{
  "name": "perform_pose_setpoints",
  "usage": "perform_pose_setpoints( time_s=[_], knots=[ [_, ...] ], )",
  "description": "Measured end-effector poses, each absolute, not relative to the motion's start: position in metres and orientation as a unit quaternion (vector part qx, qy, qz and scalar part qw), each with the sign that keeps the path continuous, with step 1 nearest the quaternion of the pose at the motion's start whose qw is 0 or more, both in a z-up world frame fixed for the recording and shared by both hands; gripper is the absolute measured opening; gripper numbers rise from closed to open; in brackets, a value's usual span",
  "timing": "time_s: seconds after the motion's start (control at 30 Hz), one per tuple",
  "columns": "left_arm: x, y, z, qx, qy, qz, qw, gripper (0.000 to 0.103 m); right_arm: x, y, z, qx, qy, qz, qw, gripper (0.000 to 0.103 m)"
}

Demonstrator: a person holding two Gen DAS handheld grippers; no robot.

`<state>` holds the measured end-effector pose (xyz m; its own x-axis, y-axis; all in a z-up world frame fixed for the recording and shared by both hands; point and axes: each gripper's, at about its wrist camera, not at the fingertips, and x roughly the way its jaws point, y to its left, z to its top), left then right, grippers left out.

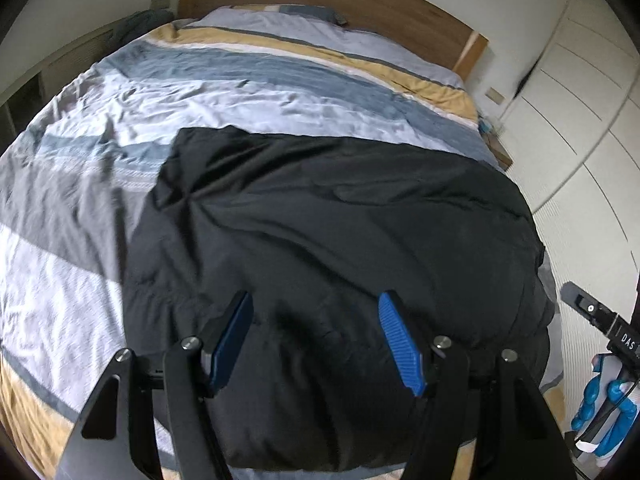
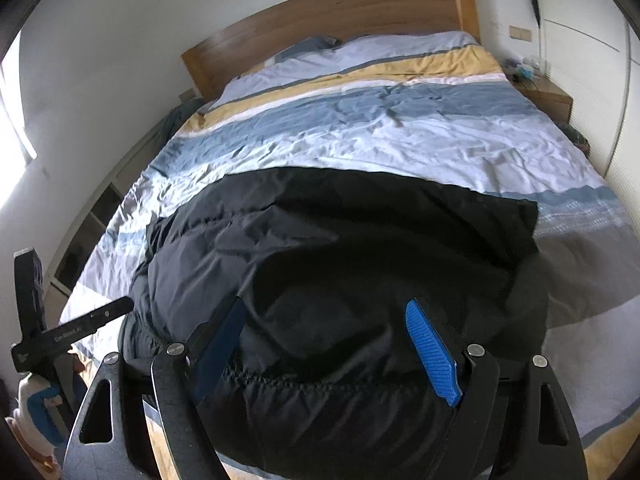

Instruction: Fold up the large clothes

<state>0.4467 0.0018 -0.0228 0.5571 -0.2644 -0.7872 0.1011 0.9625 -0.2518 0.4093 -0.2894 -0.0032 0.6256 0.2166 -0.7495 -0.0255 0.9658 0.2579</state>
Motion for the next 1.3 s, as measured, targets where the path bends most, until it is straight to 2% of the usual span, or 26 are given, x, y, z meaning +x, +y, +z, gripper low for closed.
perform_pose_setpoints(
  time_s=[0.33,0.6,0.8,1.3],
  knots=[
    [0.476,-0.040,-0.047,-0.039,0.463,-0.133,0.875,0.064,0.433,-0.265,-0.048,0.060,0.455,0.091,0.884,0.083],
    [0.543,-0.070,-0.060,-0.006,0.467,-0.134,0.874,0.064,0.491,-0.263,-0.066,0.046,0.464,0.091,0.880,0.090],
    [0.598,-0.087,-0.077,0.005,0.476,-0.115,0.872,0.064,0.534,-0.273,-0.083,0.053,0.478,0.071,0.874,0.092],
    [0.689,-0.096,-0.108,-0.007,0.519,-0.091,0.850,0.073,0.603,-0.328,-0.108,0.124,0.512,0.012,0.850,0.092]
  ],
)
